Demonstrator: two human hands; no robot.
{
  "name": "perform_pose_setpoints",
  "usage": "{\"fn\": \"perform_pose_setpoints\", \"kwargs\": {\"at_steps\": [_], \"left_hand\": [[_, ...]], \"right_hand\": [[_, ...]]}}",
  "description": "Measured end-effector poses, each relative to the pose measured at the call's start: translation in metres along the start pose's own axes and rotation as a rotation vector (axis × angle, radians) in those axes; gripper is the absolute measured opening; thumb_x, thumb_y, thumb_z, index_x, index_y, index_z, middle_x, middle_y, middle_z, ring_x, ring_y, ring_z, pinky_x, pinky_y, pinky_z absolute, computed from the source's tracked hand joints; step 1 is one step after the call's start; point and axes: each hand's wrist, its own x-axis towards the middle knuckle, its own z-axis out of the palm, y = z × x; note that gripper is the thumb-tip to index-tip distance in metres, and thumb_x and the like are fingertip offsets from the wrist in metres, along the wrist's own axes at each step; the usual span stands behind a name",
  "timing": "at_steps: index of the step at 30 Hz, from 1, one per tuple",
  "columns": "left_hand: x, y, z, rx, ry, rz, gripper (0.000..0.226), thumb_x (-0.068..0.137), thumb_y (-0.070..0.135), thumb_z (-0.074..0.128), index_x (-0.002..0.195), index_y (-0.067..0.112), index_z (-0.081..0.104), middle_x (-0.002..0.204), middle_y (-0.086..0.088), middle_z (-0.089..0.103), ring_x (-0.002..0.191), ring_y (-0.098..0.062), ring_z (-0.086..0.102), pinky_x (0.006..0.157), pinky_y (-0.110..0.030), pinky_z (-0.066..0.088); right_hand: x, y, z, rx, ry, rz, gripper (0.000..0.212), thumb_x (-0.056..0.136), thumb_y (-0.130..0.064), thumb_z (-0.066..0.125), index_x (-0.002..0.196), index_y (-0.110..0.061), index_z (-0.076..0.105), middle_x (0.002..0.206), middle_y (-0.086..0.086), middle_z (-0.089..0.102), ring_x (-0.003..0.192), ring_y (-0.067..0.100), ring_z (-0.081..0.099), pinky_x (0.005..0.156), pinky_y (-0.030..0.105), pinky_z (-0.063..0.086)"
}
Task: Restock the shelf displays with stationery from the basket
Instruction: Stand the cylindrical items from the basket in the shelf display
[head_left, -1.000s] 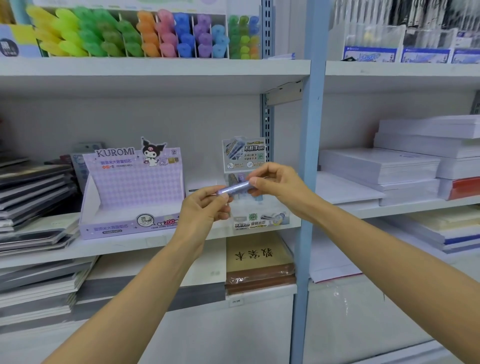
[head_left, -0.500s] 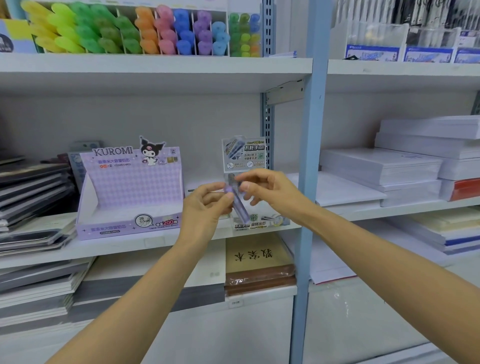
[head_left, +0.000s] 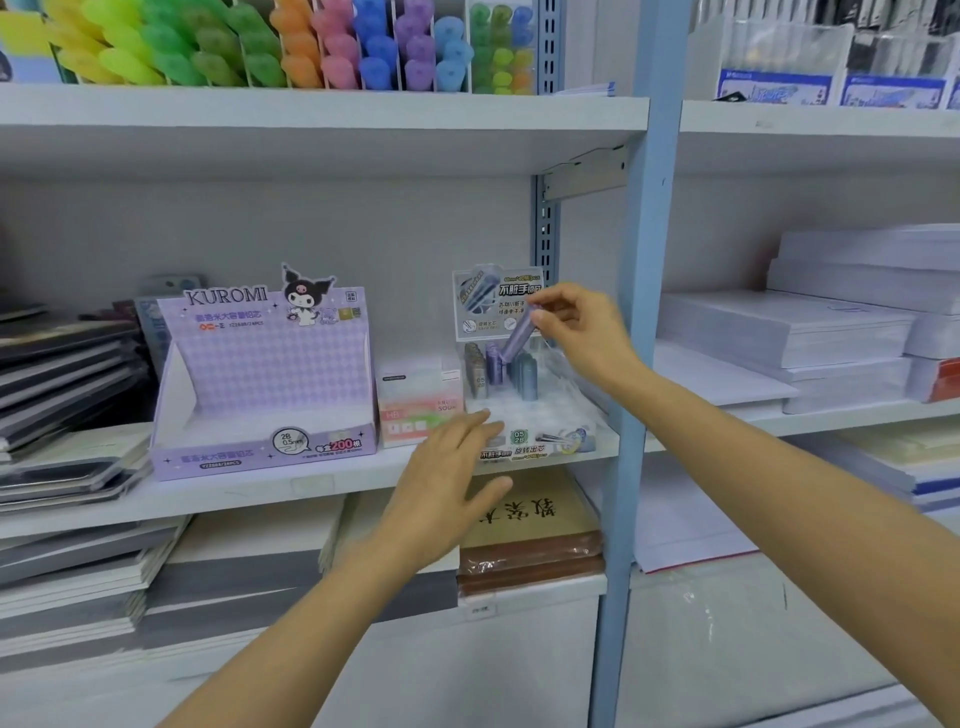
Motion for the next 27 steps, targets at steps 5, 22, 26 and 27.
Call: {"fn": "perform_pose_setpoints", "kwargs": {"at_steps": [5, 22, 26, 27], "left_hand": [[-0.002, -0.005, 0.007, 0.042, 0.035, 0.054, 0.057, 0.096, 0.038, 0.053, 0.148, 0.025, 0.032, 0.154, 0.008, 0.029, 0.140, -0.010, 0.026, 0.114, -0.027, 0.023], [-0.004, -0.006, 0.018, 0.013, 0.082, 0.064, 0.062, 0.093, 0.023, 0.057, 0.148, 0.026, 0.028, 0.156, 0.008, 0.023, 0.141, -0.009, 0.025, 0.113, -0.028, 0.023], [-0.003, -0.007, 0.019, 0.021, 0.080, 0.068, 0.063, 0.092, 0.021, 0.058, 0.148, 0.026, 0.029, 0.155, 0.008, 0.024, 0.140, -0.009, 0.025, 0.112, -0.027, 0.022], [-0.003, -0.007, 0.019, 0.025, 0.081, 0.068, 0.064, 0.092, 0.021, 0.059, 0.148, 0.026, 0.029, 0.155, 0.008, 0.024, 0.140, -0.010, 0.025, 0.112, -0.027, 0.021]], "right_hand": [[0.010, 0.012, 0.026, -0.159, -0.055, -0.018, 0.019, 0.092, -0.008, 0.062, 0.110, -0.007, 0.067, 0.104, 0.006, 0.068, 0.090, 0.012, 0.060, 0.086, 0.021, 0.049], [0.020, 0.025, 0.050, -0.320, -0.200, -0.001, 0.024, 0.091, -0.010, 0.062, 0.115, -0.011, 0.065, 0.104, 0.006, 0.068, 0.092, 0.013, 0.058, 0.089, 0.027, 0.048], [0.019, 0.029, 0.050, -0.367, -0.137, -0.028, 0.017, 0.089, -0.011, 0.066, 0.106, -0.014, 0.065, 0.093, 0.001, 0.066, 0.087, 0.016, 0.061, 0.084, 0.033, 0.052], [0.017, 0.030, 0.051, -0.420, -0.132, -0.049, 0.012, 0.089, -0.012, 0.066, 0.101, -0.012, 0.068, 0.093, 0.000, 0.065, 0.087, 0.017, 0.061, 0.084, 0.036, 0.053]]}}
